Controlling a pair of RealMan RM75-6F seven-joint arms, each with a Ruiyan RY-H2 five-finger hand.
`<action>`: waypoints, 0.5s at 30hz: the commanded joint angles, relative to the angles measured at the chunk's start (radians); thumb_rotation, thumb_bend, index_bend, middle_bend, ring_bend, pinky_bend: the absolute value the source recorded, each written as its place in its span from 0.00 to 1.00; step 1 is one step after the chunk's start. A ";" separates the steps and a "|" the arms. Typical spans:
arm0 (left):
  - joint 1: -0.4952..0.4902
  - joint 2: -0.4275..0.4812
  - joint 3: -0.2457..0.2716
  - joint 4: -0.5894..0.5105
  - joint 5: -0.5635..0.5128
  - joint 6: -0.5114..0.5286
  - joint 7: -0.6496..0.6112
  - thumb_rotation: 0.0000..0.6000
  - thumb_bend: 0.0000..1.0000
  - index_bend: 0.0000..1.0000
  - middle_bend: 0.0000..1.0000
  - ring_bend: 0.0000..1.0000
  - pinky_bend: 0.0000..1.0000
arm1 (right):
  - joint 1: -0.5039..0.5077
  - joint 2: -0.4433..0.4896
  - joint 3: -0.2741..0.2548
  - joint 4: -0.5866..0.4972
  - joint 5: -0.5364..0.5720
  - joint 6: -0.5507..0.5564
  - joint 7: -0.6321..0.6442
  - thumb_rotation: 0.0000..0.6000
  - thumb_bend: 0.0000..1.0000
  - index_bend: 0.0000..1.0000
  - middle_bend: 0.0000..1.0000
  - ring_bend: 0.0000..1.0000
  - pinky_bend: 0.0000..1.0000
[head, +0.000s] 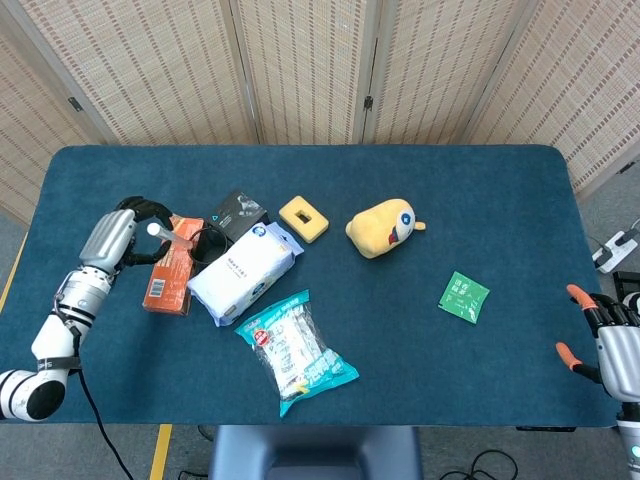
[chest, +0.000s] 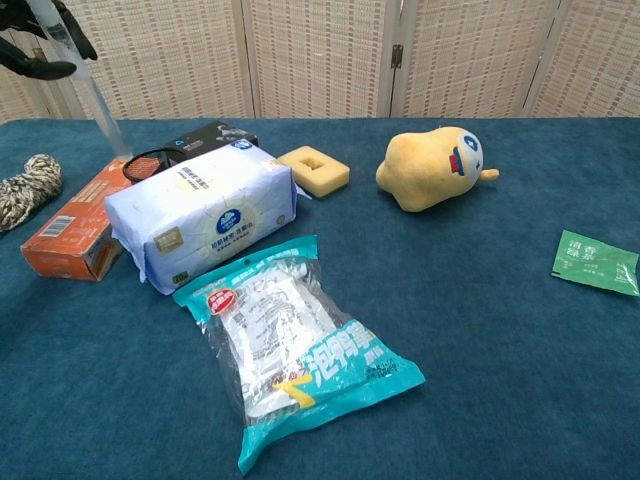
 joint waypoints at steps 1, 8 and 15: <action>0.008 -0.007 -0.103 0.034 -0.036 -0.151 -0.834 1.00 0.47 0.63 0.37 0.24 0.14 | 0.000 0.000 0.000 0.001 0.000 0.001 0.001 1.00 0.18 0.15 0.27 0.17 0.23; -0.016 -0.043 -0.074 0.106 0.010 -0.133 -0.844 1.00 0.48 0.63 0.37 0.24 0.14 | -0.002 0.006 0.003 -0.003 -0.002 0.009 -0.003 1.00 0.18 0.15 0.27 0.17 0.23; -0.054 -0.076 -0.022 0.142 0.012 -0.115 -0.716 1.00 0.48 0.63 0.37 0.23 0.14 | -0.002 0.006 0.004 -0.005 -0.002 0.010 -0.007 1.00 0.18 0.15 0.27 0.17 0.23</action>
